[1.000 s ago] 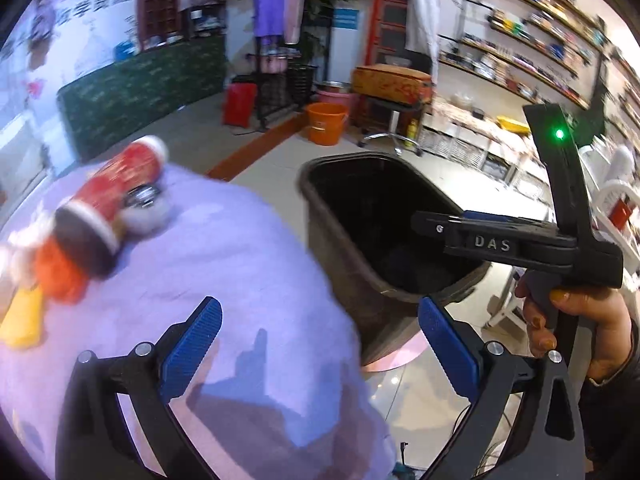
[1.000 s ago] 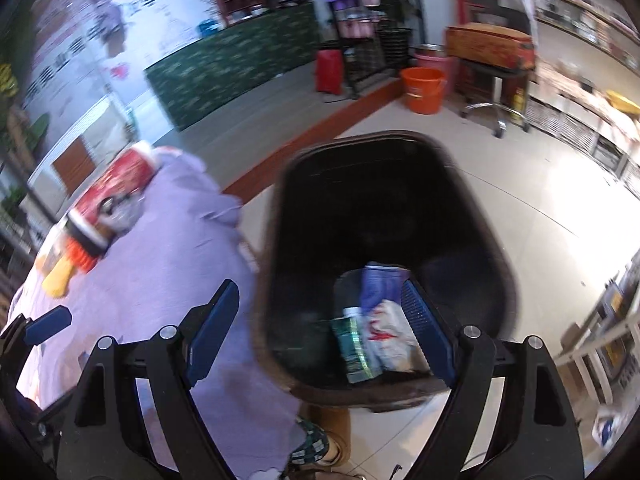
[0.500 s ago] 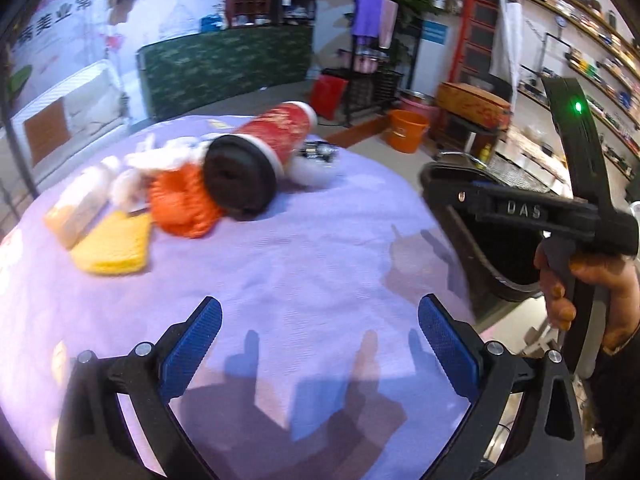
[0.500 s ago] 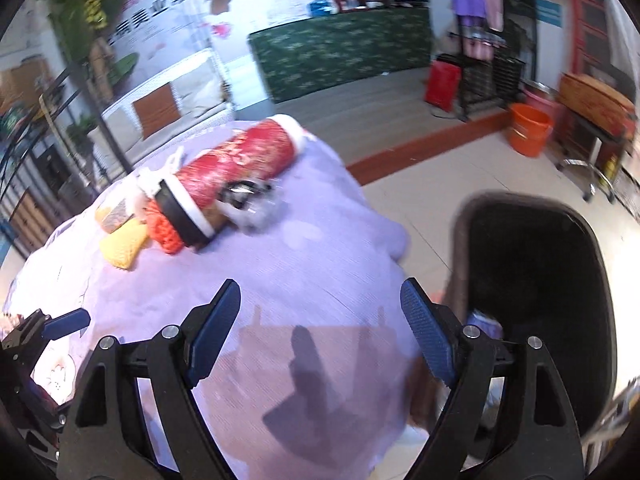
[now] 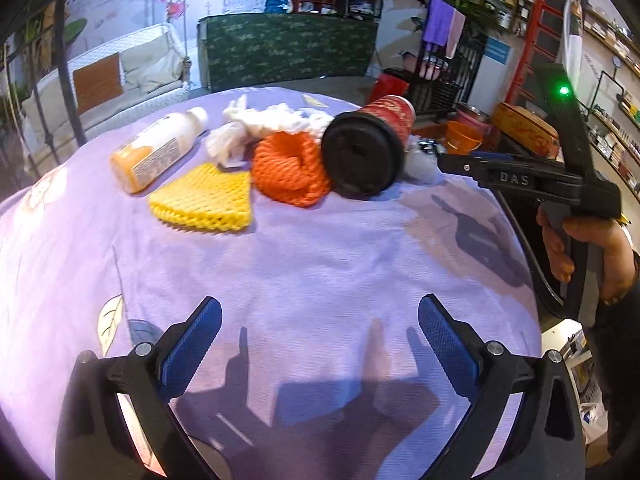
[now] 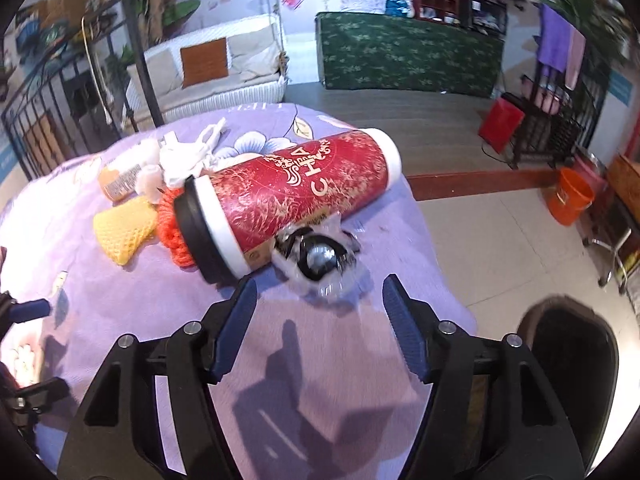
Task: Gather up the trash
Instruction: 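Move the right tool to the clear plastic wrapper beside the red cup and grasp it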
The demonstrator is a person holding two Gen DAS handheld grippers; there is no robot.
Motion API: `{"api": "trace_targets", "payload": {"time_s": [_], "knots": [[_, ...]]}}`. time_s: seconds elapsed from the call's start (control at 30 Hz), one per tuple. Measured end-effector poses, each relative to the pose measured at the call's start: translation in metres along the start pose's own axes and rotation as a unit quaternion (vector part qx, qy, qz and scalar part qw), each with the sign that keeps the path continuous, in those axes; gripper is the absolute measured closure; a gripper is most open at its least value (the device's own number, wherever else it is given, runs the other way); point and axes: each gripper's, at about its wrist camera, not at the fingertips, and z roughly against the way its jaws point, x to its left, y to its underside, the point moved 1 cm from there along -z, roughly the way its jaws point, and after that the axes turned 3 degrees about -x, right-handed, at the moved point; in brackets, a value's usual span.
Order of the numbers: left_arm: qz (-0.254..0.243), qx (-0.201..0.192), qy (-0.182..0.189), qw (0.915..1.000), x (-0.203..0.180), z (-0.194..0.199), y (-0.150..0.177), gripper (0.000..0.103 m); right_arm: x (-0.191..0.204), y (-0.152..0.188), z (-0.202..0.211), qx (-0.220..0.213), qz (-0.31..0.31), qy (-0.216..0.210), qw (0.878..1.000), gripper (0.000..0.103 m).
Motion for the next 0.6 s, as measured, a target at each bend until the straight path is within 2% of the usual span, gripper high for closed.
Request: {"api": "trace_targets", "payload": {"time_s": [0.23,0.5,0.6], "knots": [[0.01,0.005,-0.001,0.9999,0.011,-0.001,0.002,0.006,-0.004,-0.007,-0.032,0.024,0.035,0.008,0.999,0.048],[0.021,0.018,0.015,0.9995,0.014,-0.011,0.0,0.006,-0.004,0.0,-0.033,0.024,0.042,0.006,0.999,0.069],[0.009,0.018,0.017,0.9997,0.009,-0.014,-0.003,0.006,-0.006,0.002,-0.027,0.018,0.031,0.002,0.999,0.071]]}}
